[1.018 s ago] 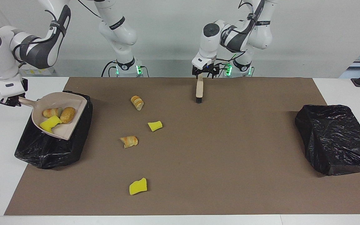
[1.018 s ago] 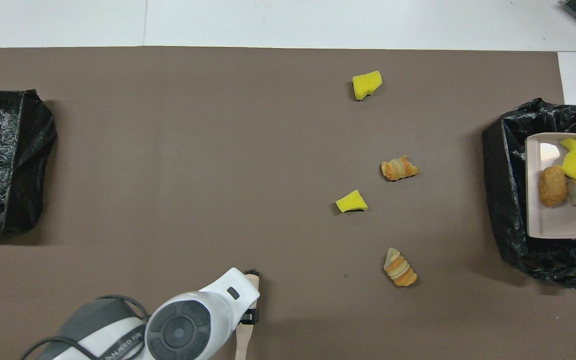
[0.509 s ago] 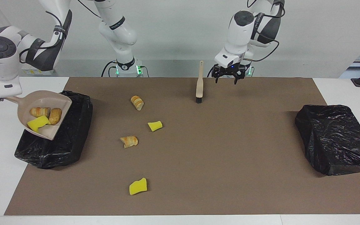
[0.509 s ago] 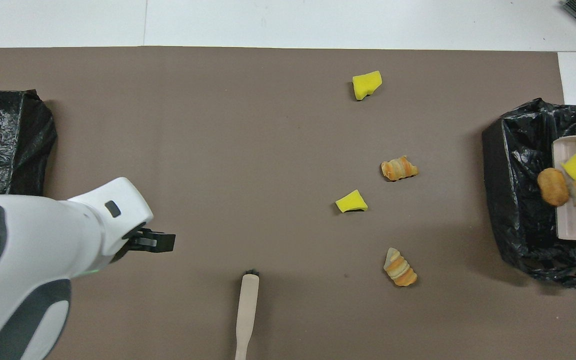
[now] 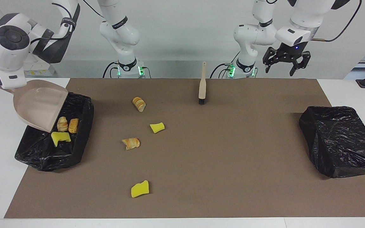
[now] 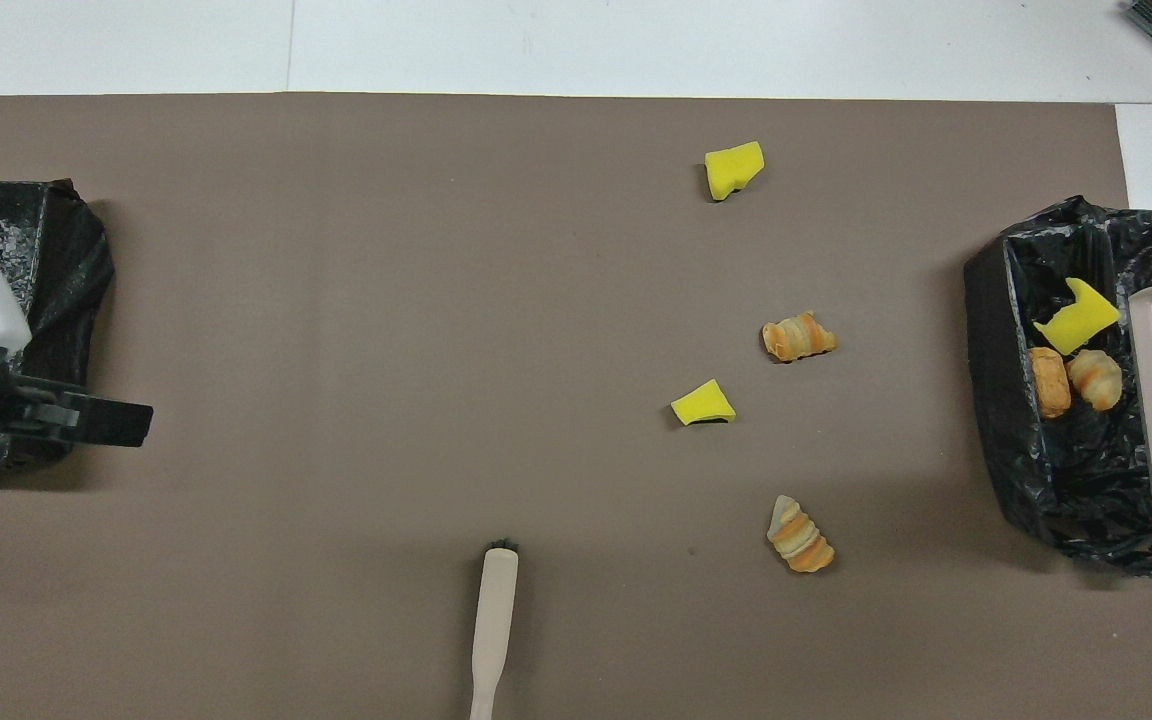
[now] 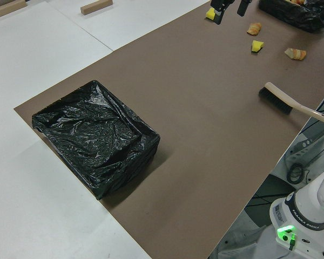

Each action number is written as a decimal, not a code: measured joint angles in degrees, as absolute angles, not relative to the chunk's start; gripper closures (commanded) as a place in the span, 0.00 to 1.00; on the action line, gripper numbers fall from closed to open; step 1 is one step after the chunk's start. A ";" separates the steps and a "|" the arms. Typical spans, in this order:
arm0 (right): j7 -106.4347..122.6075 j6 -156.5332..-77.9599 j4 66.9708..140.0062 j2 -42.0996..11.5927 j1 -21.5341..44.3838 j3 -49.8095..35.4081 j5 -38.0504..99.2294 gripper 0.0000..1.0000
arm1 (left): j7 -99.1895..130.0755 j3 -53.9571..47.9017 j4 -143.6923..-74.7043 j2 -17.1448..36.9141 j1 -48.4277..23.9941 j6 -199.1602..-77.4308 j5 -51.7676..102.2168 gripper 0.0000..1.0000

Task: Sweep and dump trash in bin

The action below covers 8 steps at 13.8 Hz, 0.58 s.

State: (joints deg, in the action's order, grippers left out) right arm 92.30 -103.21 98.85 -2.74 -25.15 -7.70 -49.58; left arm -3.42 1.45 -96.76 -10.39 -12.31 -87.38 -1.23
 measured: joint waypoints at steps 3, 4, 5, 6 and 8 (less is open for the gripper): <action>92.96 -101.46 98.48 -1.91 -25.11 -9.30 -46.61 1.00 | -4.10 1.55 -91.15 -6.26 -10.20 -84.63 -1.22 0.00; 92.96 -101.12 98.22 -1.91 -25.10 -9.58 -43.95 1.00 | -4.15 1.55 -89.20 -4.66 -10.04 -84.18 -1.22 0.00; 92.96 -101.07 98.06 -1.91 -25.12 -9.63 -40.95 1.00 | -4.16 1.53 -87.77 -3.51 -10.04 -83.70 -1.22 0.00; 92.96 -101.06 98.03 -1.92 -25.14 -9.62 -37.65 1.00 | -4.20 1.52 -87.06 -2.97 -10.04 -83.25 -1.22 0.00; 92.62 -100.97 98.03 -1.91 -25.19 -9.59 -31.66 1.00 | -4.32 1.65 -86.97 -3.07 -10.01 -82.33 -1.22 0.00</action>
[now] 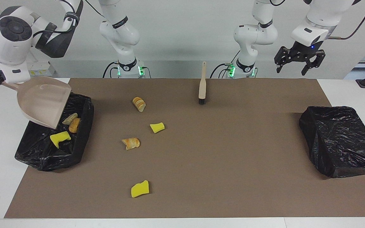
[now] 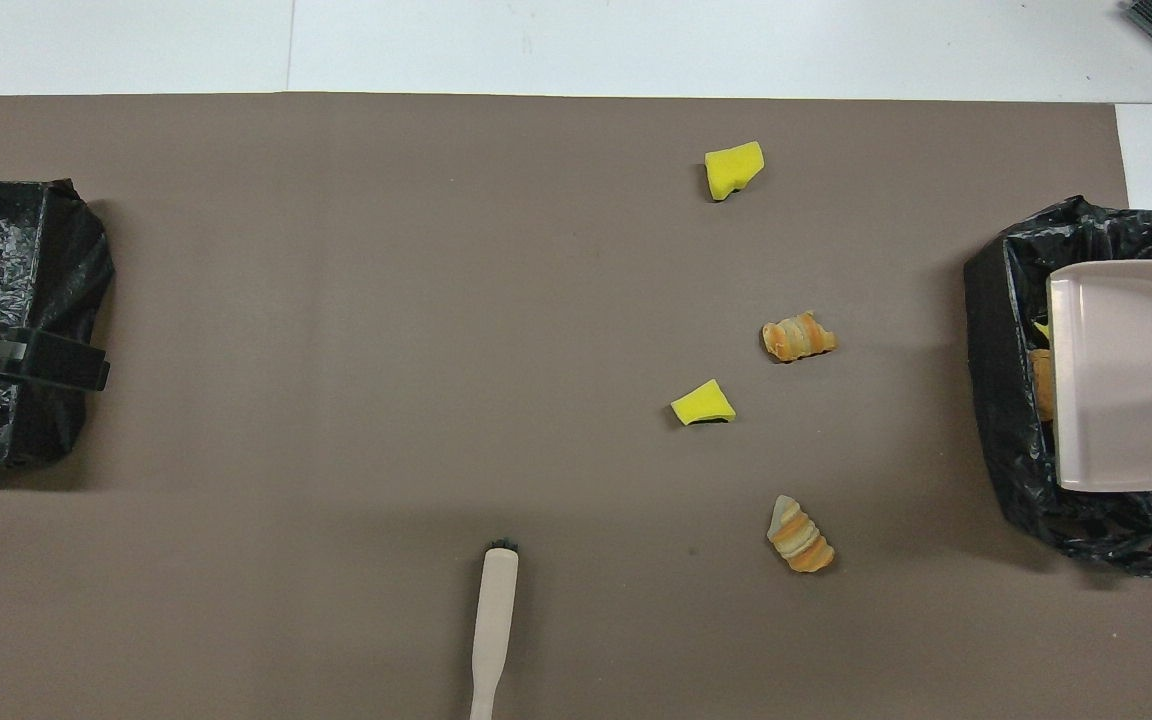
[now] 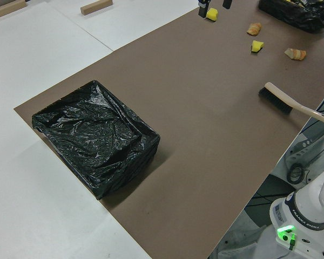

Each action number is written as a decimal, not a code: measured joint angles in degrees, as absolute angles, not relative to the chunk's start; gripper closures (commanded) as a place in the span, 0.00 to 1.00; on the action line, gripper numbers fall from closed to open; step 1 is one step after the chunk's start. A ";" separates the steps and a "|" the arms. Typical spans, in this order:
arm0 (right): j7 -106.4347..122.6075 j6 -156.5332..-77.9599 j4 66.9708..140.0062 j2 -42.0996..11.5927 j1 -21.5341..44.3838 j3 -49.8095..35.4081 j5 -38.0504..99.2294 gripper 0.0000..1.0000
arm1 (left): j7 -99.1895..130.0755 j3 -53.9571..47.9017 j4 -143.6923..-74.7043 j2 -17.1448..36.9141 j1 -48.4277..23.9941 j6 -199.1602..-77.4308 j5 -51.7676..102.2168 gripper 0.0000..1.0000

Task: Sweep and dump trash in bin

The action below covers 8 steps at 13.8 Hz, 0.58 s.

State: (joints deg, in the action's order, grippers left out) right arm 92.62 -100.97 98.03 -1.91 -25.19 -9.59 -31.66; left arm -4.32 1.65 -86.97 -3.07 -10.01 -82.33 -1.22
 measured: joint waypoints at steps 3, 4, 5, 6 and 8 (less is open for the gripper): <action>86.27 -98.68 98.74 -1.51 -25.05 -9.68 -25.74 1.00 | -4.41 1.90 -87.00 -3.32 -8.76 -81.93 -1.22 0.00; 82.36 -98.28 99.68 -1.01 -24.53 -9.91 -24.49 1.00 | -4.55 1.96 -87.00 -3.36 -8.37 -81.93 -1.22 0.00; 77.87 -98.20 100.80 -0.47 -23.20 -10.01 -23.53 1.00 | -4.60 1.98 -87.00 -3.39 -8.16 -81.93 -1.22 0.00; 73.60 -98.14 101.84 -0.09 -21.55 -10.13 -23.01 1.00 | -4.60 1.97 -87.00 -3.42 -8.08 -81.93 -1.22 0.00; 66.59 -98.12 103.52 0.10 -17.79 -10.35 -20.56 1.00 | -4.60 1.96 -87.01 -3.43 -8.06 -81.93 -1.22 0.00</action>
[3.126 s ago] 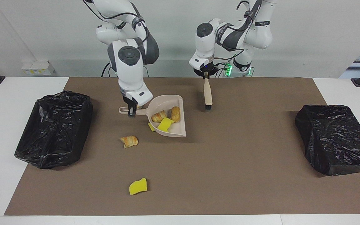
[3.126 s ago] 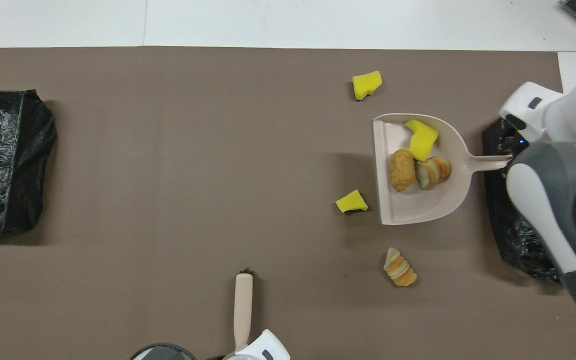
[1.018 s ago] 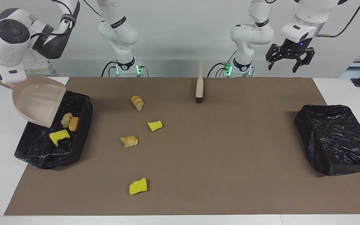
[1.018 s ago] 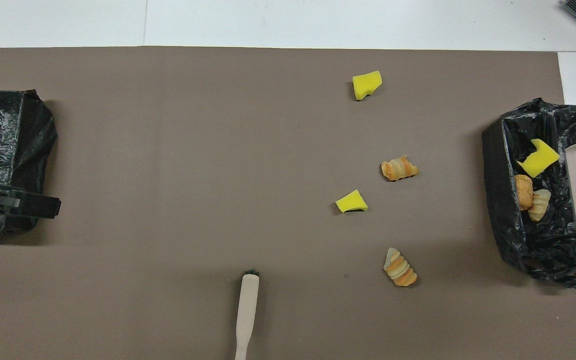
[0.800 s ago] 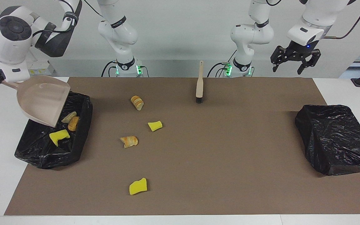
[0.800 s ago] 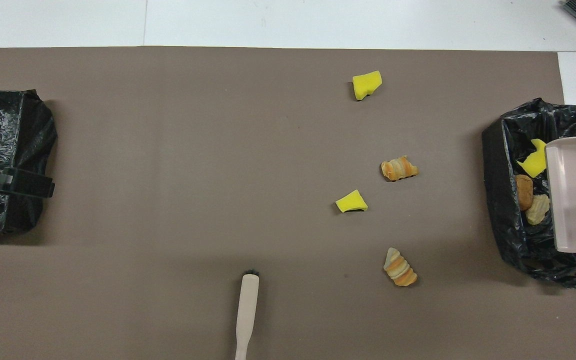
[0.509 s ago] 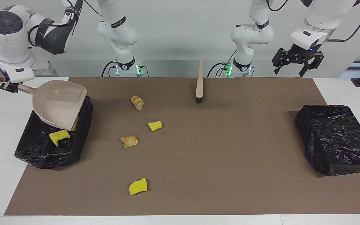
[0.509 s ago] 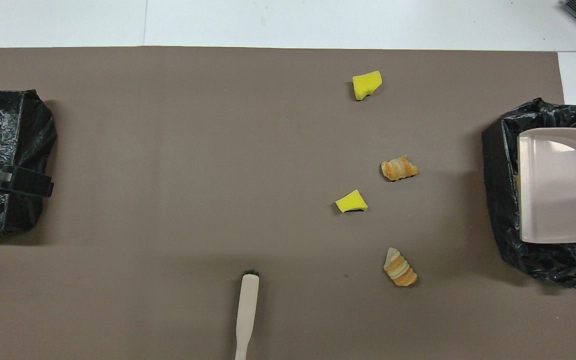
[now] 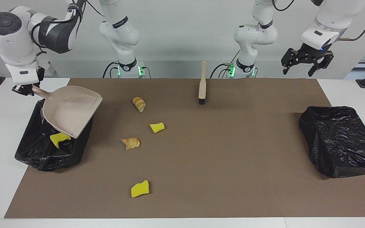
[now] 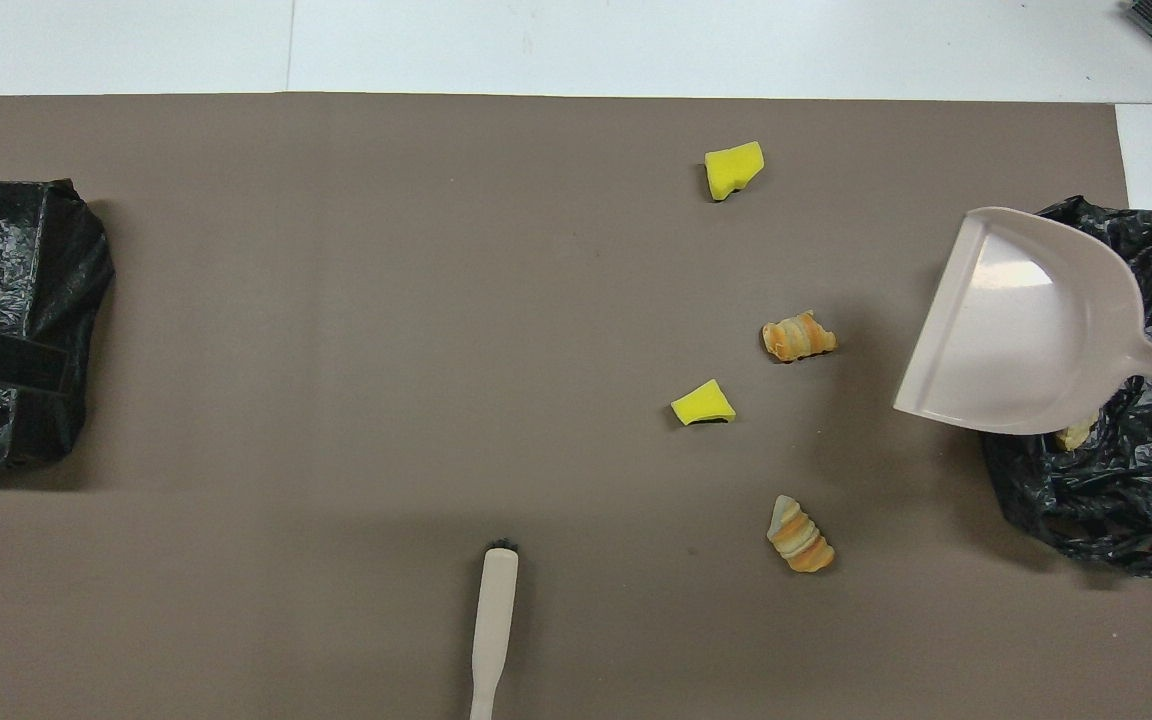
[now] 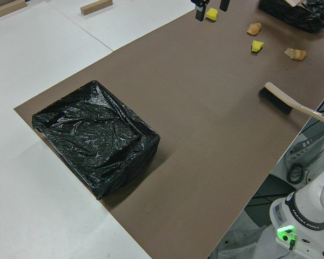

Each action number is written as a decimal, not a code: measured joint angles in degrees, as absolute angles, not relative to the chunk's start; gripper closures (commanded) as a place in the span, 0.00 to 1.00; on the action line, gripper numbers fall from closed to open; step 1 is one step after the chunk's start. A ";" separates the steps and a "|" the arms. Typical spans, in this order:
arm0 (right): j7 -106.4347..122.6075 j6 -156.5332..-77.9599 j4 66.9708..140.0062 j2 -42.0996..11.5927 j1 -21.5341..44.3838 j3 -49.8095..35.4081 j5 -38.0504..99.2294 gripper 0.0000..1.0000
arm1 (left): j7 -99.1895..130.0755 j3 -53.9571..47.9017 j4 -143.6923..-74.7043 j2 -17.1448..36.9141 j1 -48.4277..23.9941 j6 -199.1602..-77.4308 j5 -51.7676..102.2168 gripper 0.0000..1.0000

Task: Sweep and dump trash in bin
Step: 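Bring the empty dustpan back and set it down with the right gripper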

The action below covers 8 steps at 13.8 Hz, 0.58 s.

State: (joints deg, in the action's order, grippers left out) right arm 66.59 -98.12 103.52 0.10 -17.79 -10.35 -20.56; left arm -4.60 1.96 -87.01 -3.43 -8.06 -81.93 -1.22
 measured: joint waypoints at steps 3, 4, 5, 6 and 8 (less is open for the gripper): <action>56.02 -98.11 106.57 0.02 -13.24 -10.56 -15.47 1.00 | -4.60 1.95 -87.03 -3.43 -8.05 -81.93 -1.22 0.00; 52.90 -98.11 107.32 -0.10 -12.18 -10.59 -13.52 1.00 | -4.60 1.93 -87.04 -3.43 -8.05 -81.93 -1.22 0.00; 49.94 -98.11 107.76 -0.28 -11.09 -10.60 -12.07 1.00 | -4.60 1.93 -87.04 -3.43 -8.05 -81.93 -1.22 0.00; 46.44 -98.16 108.24 -0.54 -9.71 -10.63 -10.89 1.00 | -4.60 1.93 -87.05 -3.43 -8.05 -81.93 -1.22 0.00; 37.56 -99.69 109.81 -1.16 -5.68 -10.66 -8.18 1.00 | -4.60 1.93 -87.05 -3.43 -8.05 -81.93 -1.22 0.00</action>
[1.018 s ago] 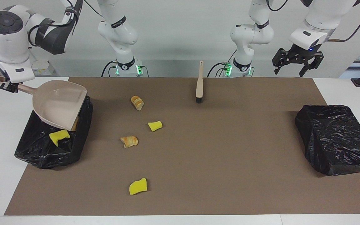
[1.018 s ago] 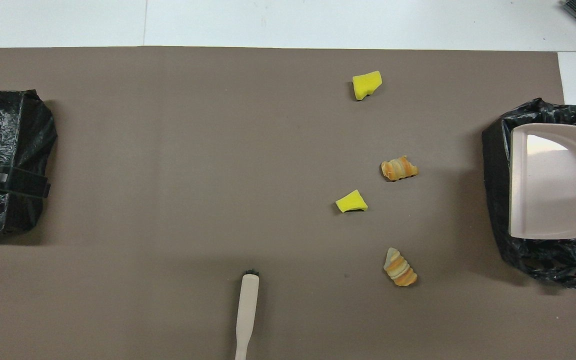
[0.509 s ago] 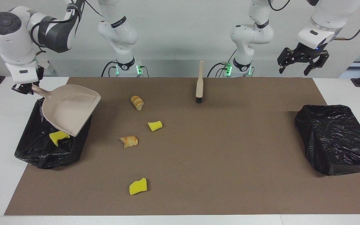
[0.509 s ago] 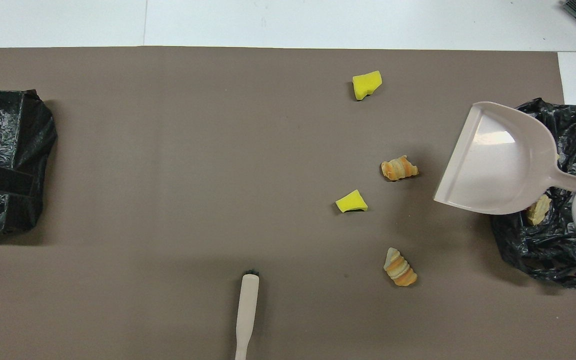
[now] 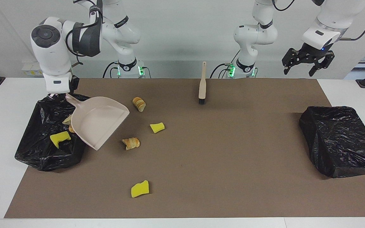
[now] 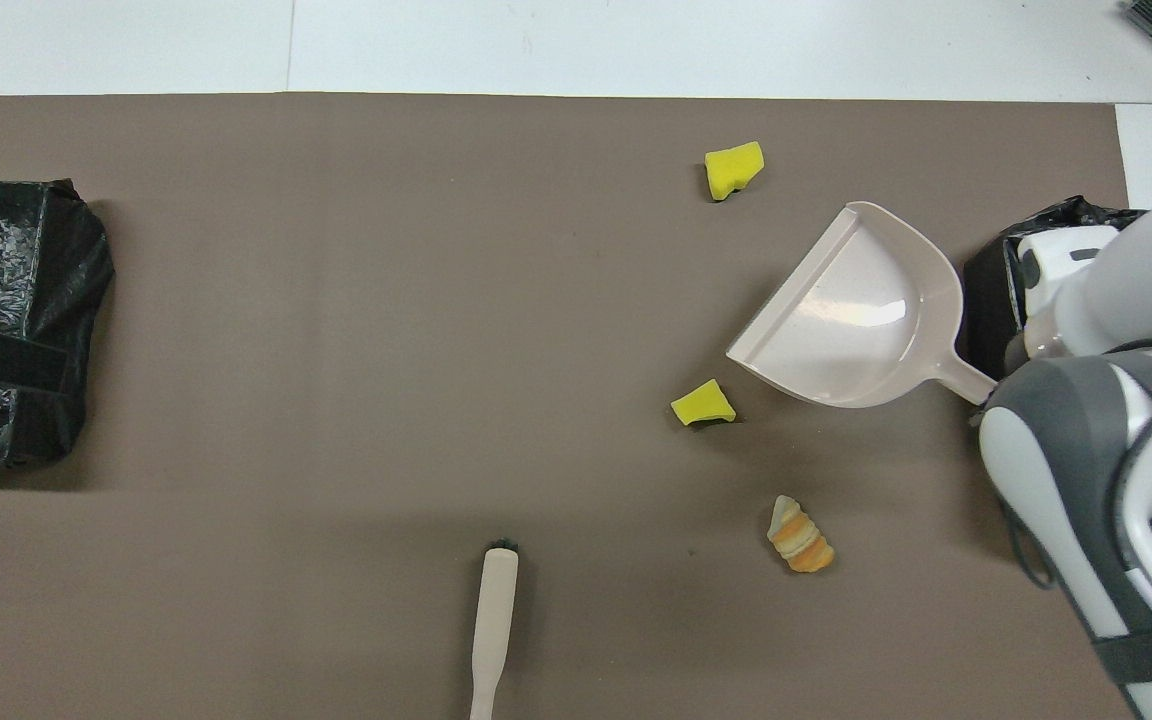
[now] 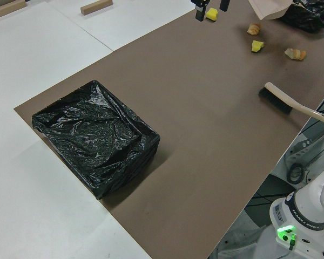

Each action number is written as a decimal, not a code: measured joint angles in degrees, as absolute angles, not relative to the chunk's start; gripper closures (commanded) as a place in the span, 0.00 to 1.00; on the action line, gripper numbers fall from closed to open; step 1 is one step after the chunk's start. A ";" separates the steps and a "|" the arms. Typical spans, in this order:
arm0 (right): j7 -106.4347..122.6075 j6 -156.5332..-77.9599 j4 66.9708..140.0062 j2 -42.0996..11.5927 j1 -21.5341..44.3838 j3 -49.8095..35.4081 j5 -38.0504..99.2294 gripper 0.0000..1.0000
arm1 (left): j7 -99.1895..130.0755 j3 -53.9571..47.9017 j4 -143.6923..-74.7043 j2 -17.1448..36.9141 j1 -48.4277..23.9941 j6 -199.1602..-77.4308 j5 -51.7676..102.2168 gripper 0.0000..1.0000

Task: Sweep and dump trash in bin
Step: 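Bring the empty dustpan back and set it down with the right gripper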

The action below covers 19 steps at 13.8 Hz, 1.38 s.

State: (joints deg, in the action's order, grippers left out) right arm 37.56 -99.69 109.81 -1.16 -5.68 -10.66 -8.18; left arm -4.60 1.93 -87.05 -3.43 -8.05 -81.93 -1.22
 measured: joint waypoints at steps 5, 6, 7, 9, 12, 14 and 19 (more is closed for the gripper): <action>15.03 -104.29 111.26 -3.12 4.32 -10.76 -2.55 1.00 | -4.60 1.92 -87.05 -3.44 -8.05 -81.93 -1.22 0.00; 8.95 -105.46 111.26 -3.72 6.53 -10.75 -1.55 1.00 | -4.60 1.91 -87.05 -3.44 -8.05 -81.93 -1.22 0.00; 2.73 -107.04 111.22 -4.48 8.85 -10.76 -0.42 1.00 | -4.60 1.92 -87.05 -3.44 -8.05 -81.93 -1.22 0.00; -7.99 -110.78 110.76 -6.65 13.40 -10.79 0.98 1.00 | -4.60 1.90 -87.05 -3.44 -8.05 -81.93 -1.22 0.00; -19.68 -114.89 107.32 -11.66 18.56 -10.79 2.19 1.00 | -4.59 1.87 -87.05 -3.44 -8.05 -81.93 -1.22 0.00; -26.98 -116.17 103.66 -15.86 21.82 -10.77 2.26 1.00 | -4.60 1.82 -87.05 -3.44 -8.05 -81.93 -1.22 0.00; -40.11 -118.36 94.71 -26.38 29.79 -10.69 2.26 1.00 | -4.60 1.67 -87.05 -3.44 -8.05 -81.93 -1.22 0.00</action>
